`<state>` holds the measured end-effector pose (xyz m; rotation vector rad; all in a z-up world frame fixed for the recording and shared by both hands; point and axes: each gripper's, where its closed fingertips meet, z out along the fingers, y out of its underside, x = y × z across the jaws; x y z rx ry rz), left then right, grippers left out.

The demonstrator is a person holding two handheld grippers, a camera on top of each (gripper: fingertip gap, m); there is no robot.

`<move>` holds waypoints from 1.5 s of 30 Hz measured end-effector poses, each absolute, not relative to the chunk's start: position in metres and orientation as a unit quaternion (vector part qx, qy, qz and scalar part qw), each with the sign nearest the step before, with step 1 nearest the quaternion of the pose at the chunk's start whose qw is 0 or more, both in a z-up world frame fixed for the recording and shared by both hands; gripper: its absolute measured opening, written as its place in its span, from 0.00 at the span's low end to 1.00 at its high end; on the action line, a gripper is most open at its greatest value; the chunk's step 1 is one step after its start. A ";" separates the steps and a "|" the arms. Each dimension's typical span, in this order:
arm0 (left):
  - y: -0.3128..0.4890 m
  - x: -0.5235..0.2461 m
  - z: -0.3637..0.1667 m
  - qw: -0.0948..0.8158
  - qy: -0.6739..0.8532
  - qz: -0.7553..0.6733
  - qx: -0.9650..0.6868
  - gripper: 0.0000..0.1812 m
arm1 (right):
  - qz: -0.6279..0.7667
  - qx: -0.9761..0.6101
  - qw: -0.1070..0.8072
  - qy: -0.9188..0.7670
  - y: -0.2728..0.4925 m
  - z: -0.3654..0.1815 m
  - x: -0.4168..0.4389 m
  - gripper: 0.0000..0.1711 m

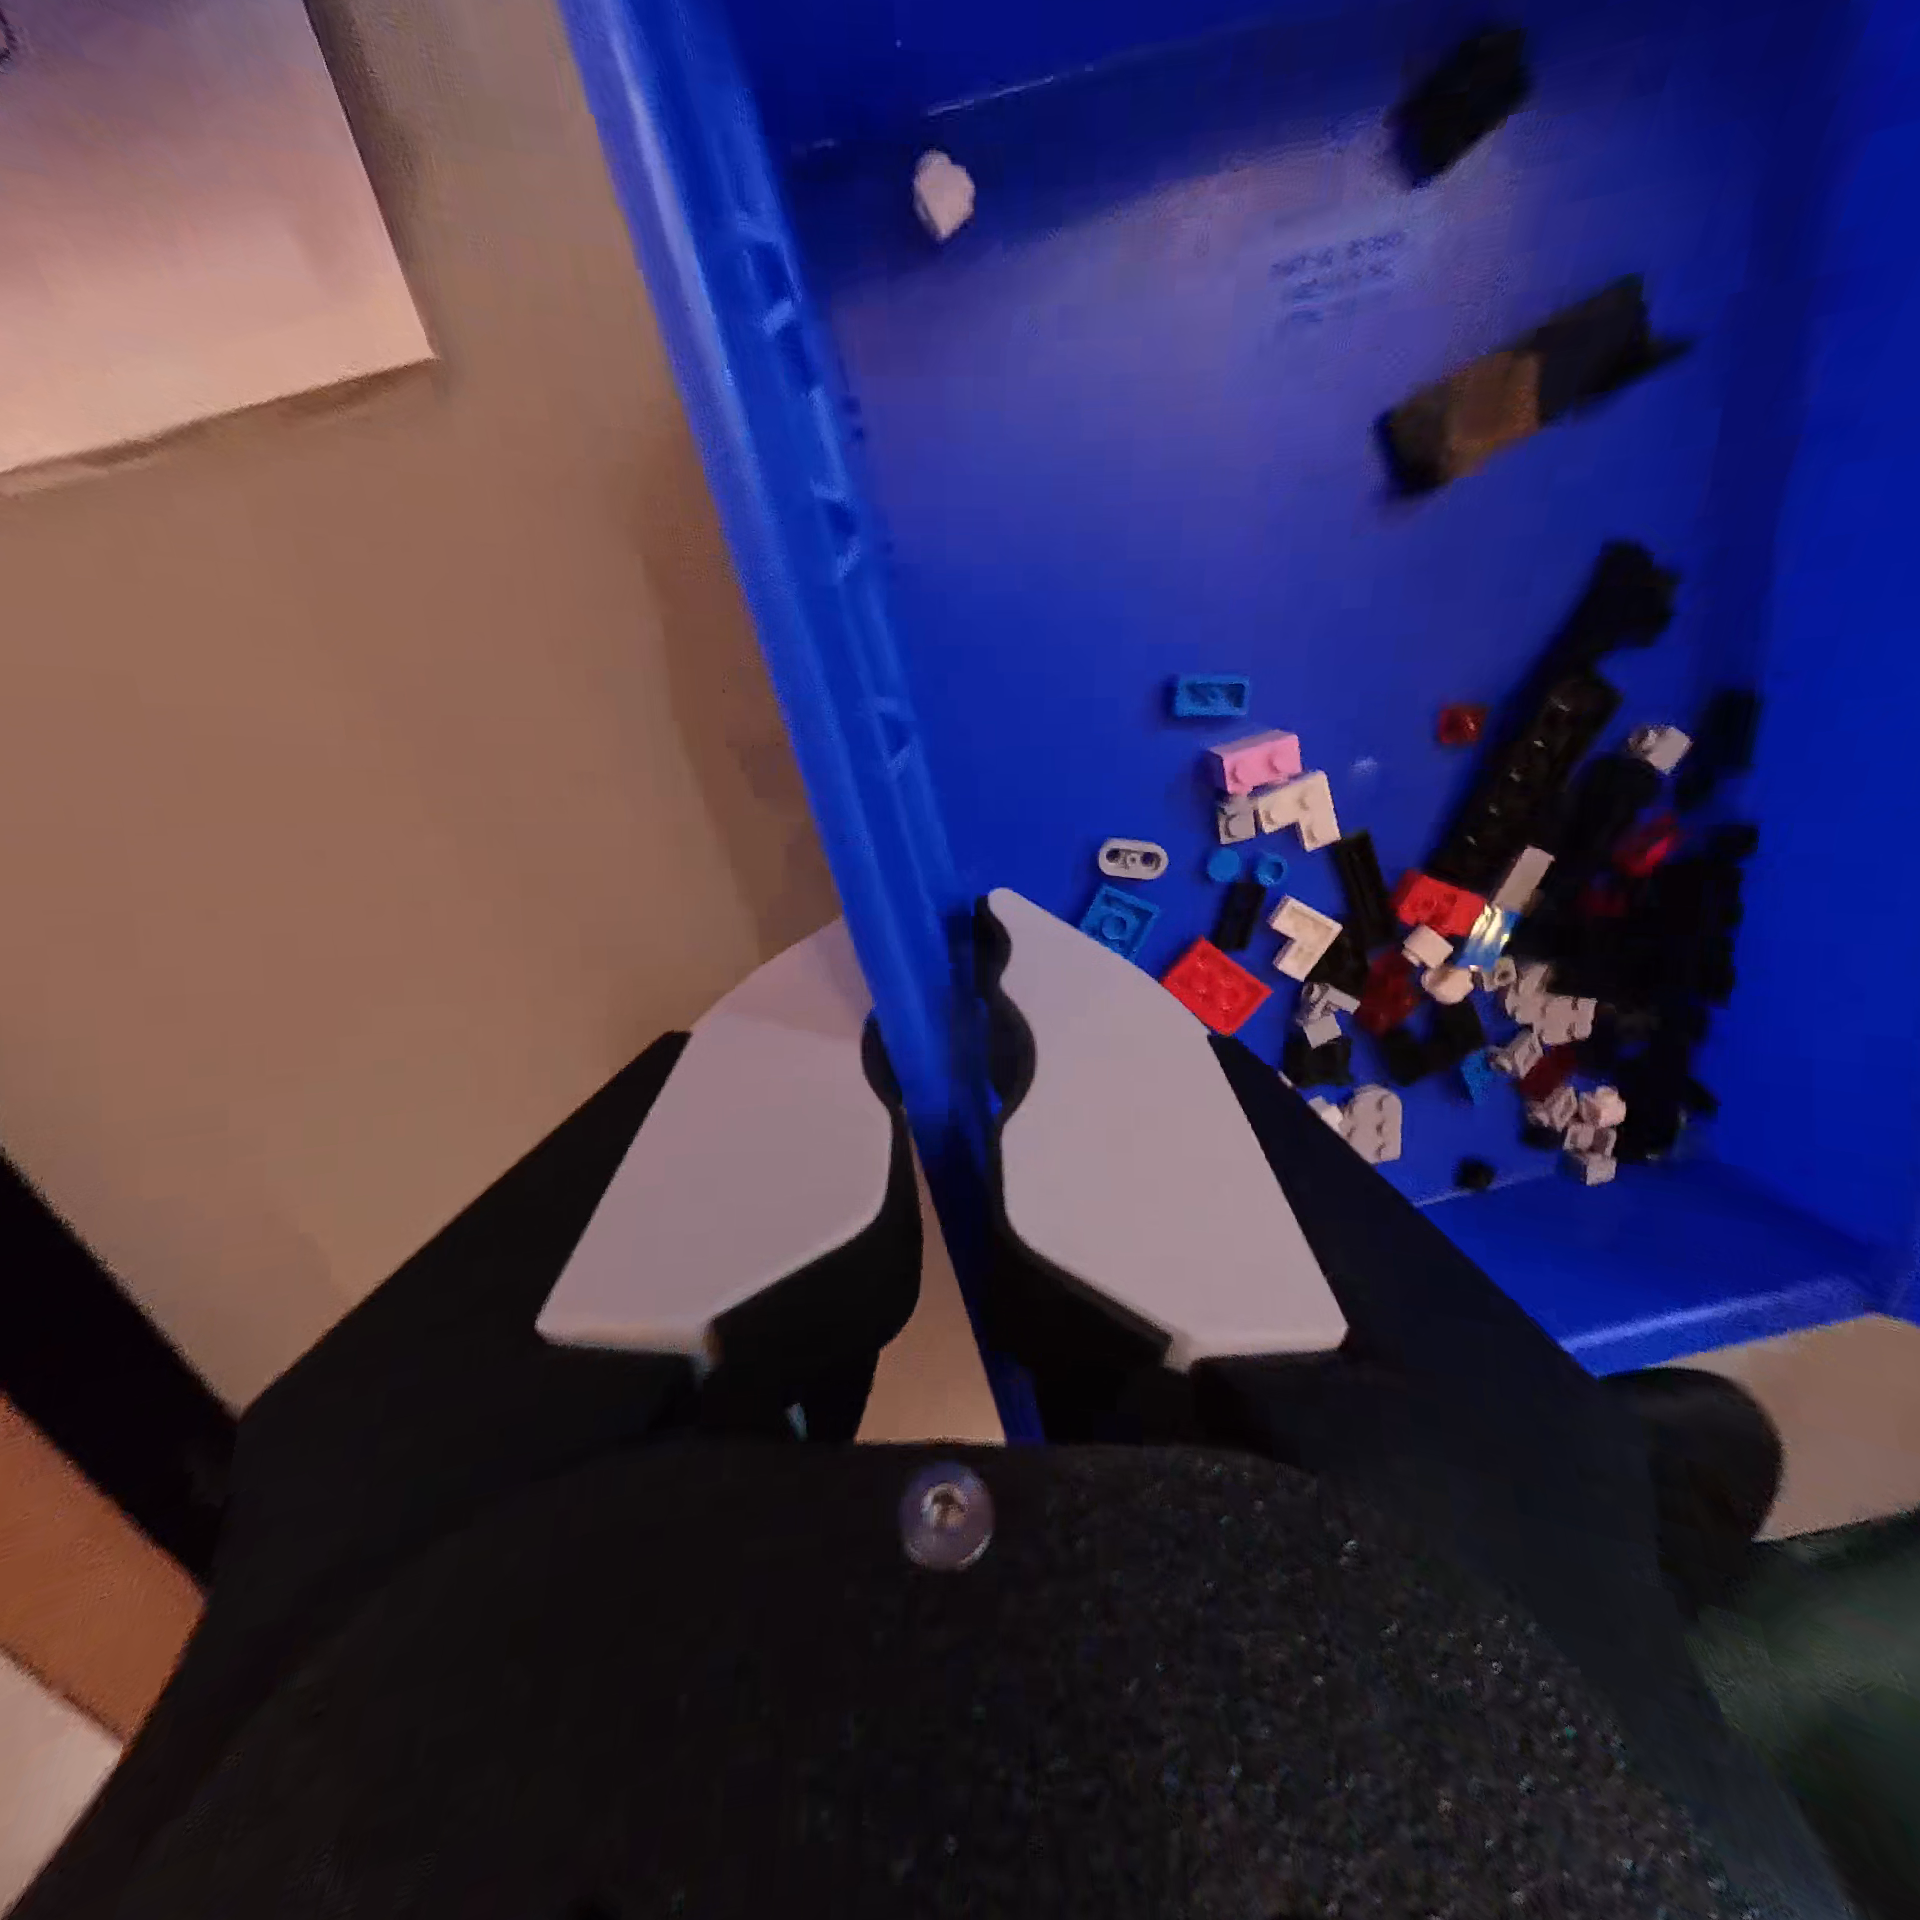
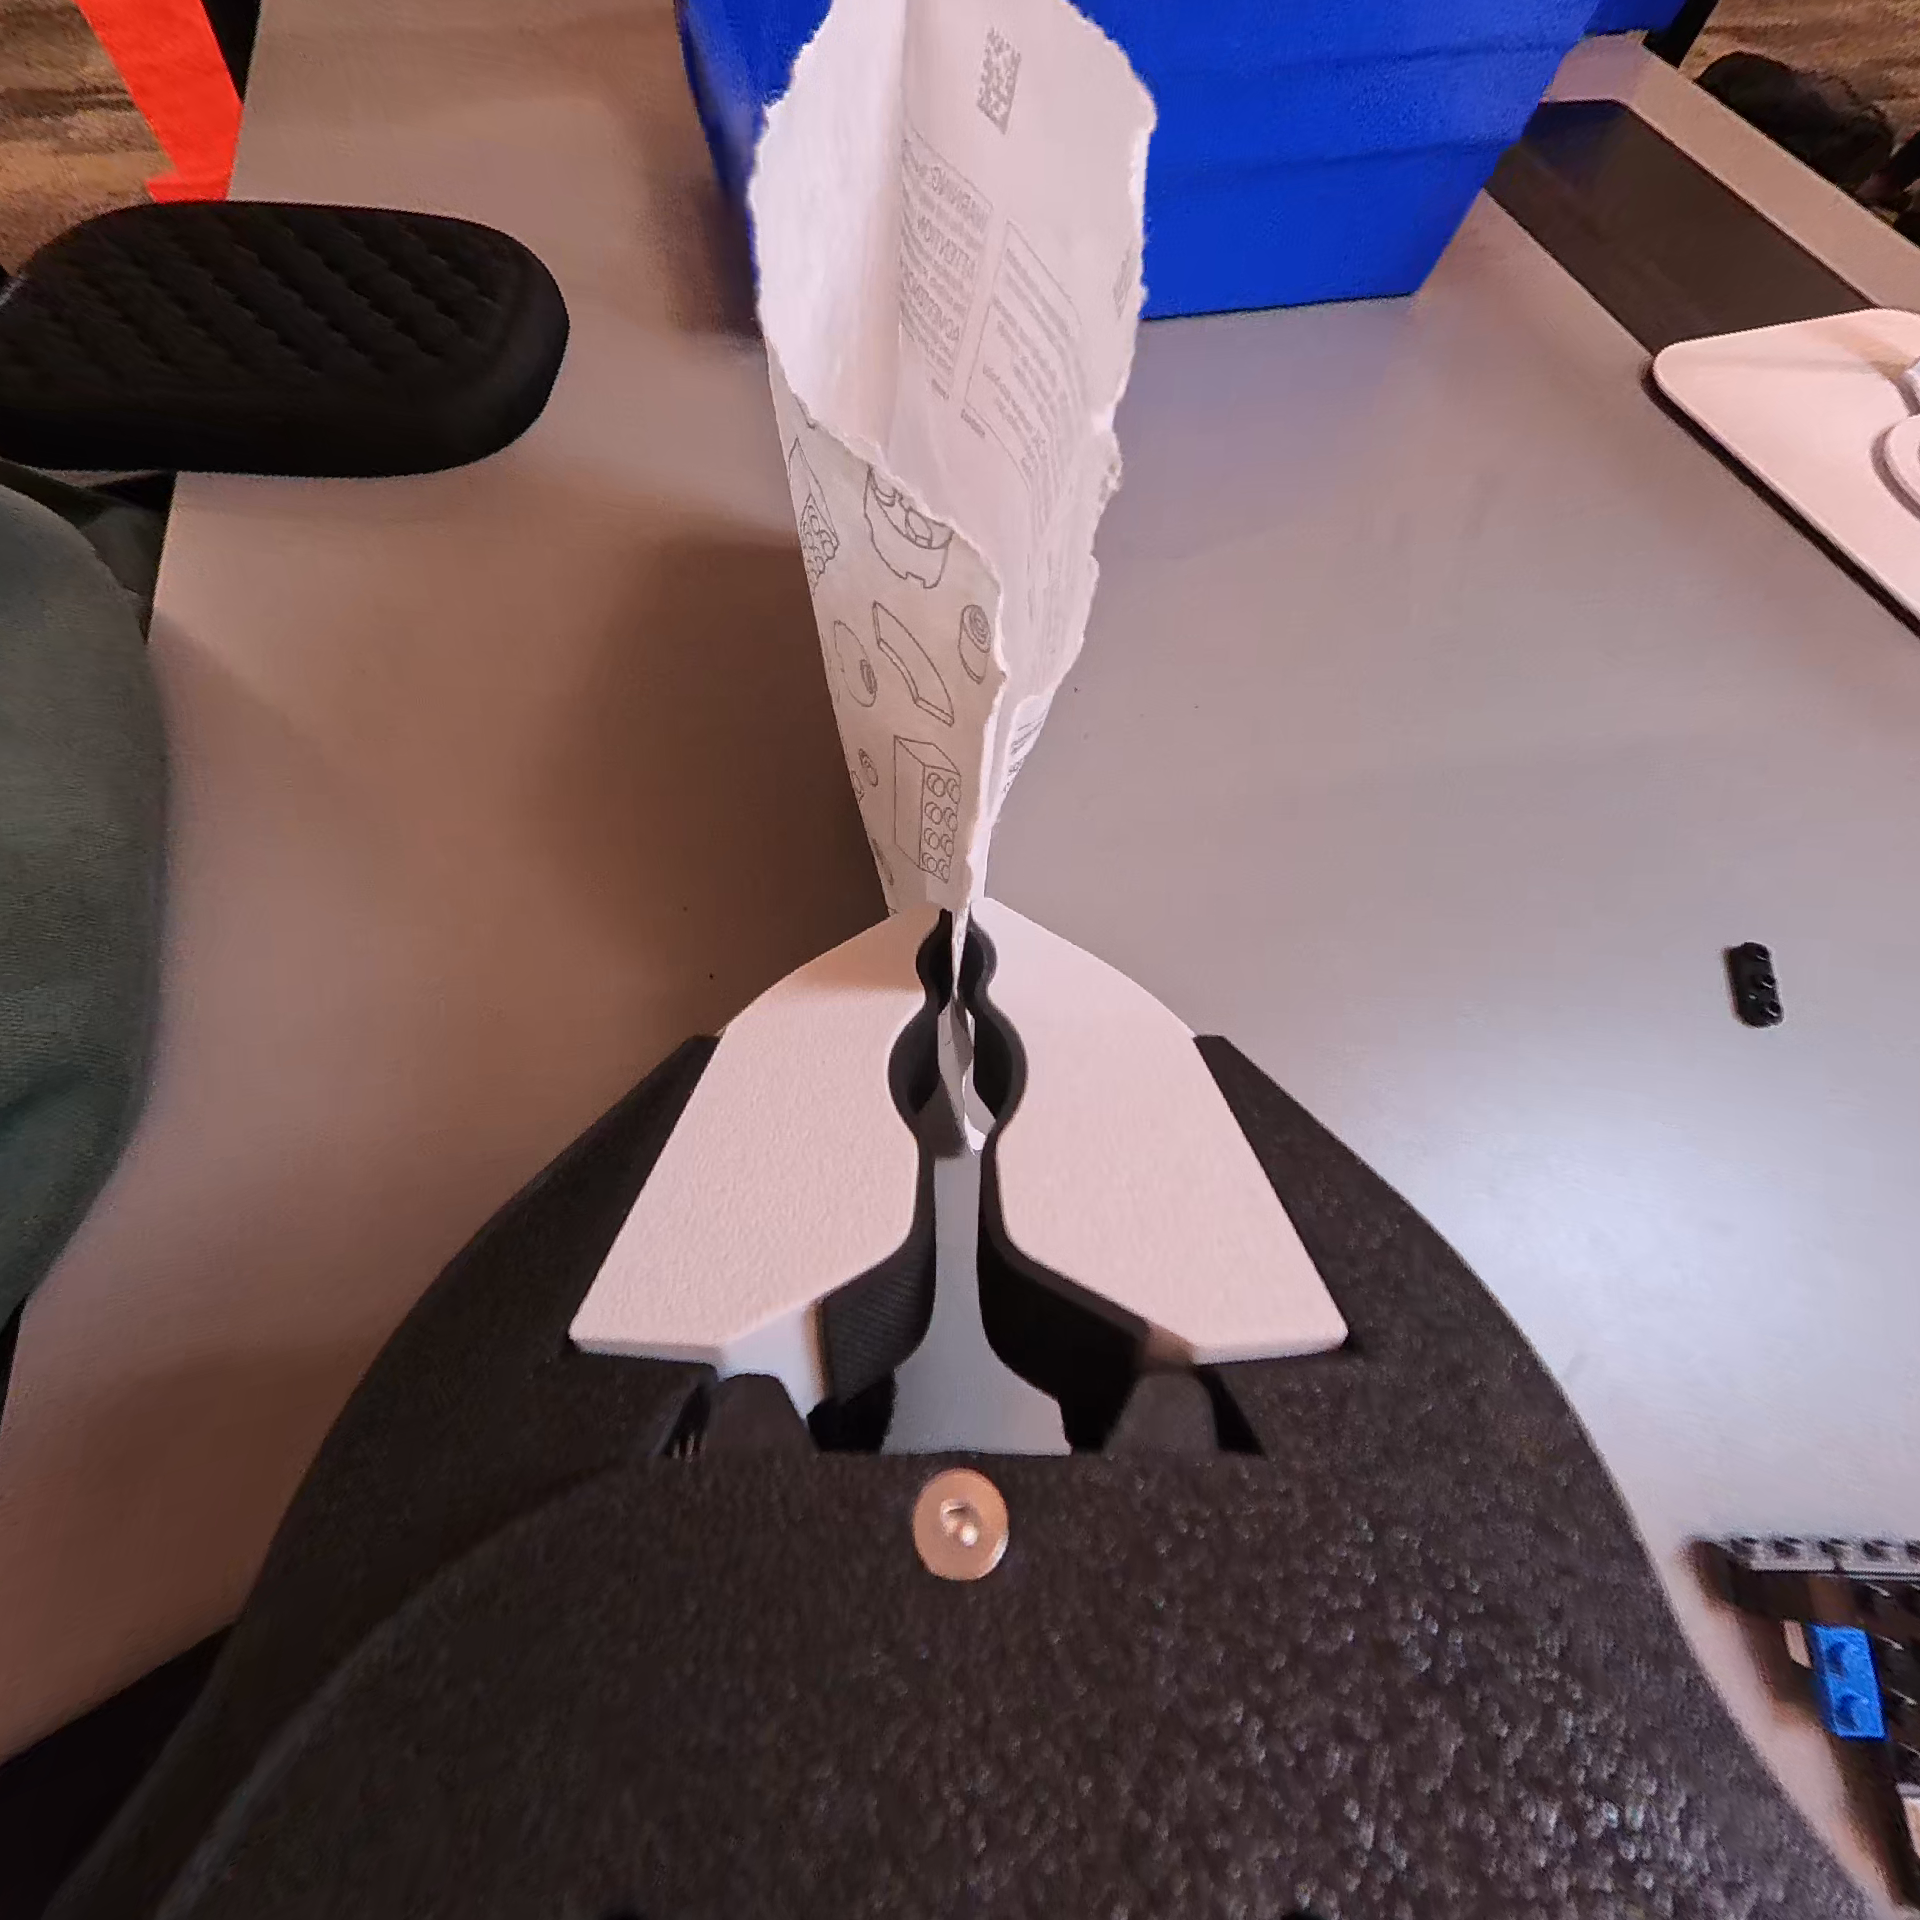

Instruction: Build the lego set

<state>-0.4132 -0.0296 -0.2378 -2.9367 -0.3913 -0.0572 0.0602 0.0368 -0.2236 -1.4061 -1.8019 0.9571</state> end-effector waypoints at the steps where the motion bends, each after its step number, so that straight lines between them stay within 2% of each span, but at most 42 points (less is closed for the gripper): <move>1: -0.032 -0.414 -0.237 0.081 -0.122 -0.012 -0.989 0.04 | 0.365 -0.537 0.325 -0.687 0.037 -0.224 0.060 0.00; 9: -0.045 -0.424 -0.227 0.040 -0.062 0.036 -0.997 0.09 | 0.374 -0.537 0.321 -0.685 0.036 -0.224 0.059 0.00; 14: -0.042 -0.418 -0.228 0.072 -0.082 -0.013 -0.994 0.04 | 0.376 -0.536 0.321 -0.685 0.036 -0.224 0.059 0.00; 19: -0.024 -0.422 -0.196 0.155 -0.067 0.018 -0.986 0.04 | 0.382 -0.538 0.318 -0.680 0.037 -0.224 0.058 0.00; 26: -0.012 -0.429 -0.132 0.219 -0.047 0.075 -0.972 0.04 | 0.388 -0.535 0.317 -0.681 0.035 -0.224 0.056 0.00; 35: 0.016 -0.418 -0.032 0.419 -0.059 0.080 -0.903 0.04 | 0.395 -0.528 0.309 -0.685 0.028 -0.224 0.039 0.00; 45: 0.026 -0.410 -0.026 0.547 -0.153 -0.004 -0.823 0.04 | 0.401 -0.527 0.300 -0.687 0.019 -0.224 0.023 0.00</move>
